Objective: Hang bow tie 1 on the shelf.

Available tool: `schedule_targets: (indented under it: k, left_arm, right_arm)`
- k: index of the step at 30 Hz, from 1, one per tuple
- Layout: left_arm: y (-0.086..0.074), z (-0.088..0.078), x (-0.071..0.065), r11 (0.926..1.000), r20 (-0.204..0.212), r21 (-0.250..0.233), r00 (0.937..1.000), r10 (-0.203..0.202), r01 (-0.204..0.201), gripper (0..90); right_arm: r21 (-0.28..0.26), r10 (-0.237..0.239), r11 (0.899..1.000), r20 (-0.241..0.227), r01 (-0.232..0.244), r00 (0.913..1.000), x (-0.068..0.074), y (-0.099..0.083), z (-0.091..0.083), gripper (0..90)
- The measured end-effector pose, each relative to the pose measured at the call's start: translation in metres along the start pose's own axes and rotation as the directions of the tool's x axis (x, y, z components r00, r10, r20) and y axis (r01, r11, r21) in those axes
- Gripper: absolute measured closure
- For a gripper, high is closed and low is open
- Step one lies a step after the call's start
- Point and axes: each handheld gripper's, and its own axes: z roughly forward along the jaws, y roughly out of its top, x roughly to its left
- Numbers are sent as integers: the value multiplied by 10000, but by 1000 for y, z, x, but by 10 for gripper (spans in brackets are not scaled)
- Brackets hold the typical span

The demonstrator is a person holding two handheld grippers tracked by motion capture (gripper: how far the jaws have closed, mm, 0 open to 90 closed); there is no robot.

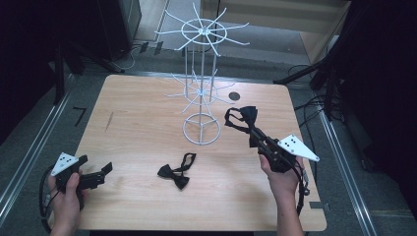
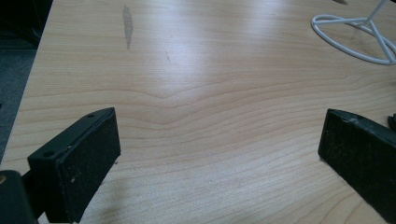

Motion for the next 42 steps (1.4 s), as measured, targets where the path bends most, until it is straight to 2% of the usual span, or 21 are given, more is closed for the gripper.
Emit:
schedule_targets:
  k: [13,22,26,28,42]
  left_arm:
    - [0,0,0,10000,-14,-2,10000,6,-6,0]
    - [0,0,0,10000,-37,-10,10000,17,-17,0]
    - [0,0,-1,10000,-41,-11,10000,22,-22,0]
    - [0,0,-1,10000,-41,-14,10000,23,-23,0]
    - [0,0,-1,10000,-47,-22,10000,24,-24,0]
  right_arm:
    - [-652,-74,9979,-213,60,9997,3,6,-1,824]
    - [-798,171,9966,-170,-184,9997,0,8,4,824]
    - [-790,409,9960,-139,-418,9991,-3,7,7,824]
    - [-851,791,9930,-293,-813,9964,-6,6,10,824]
    - [-292,1350,9904,-116,-1353,9908,-7,-4,31,824]
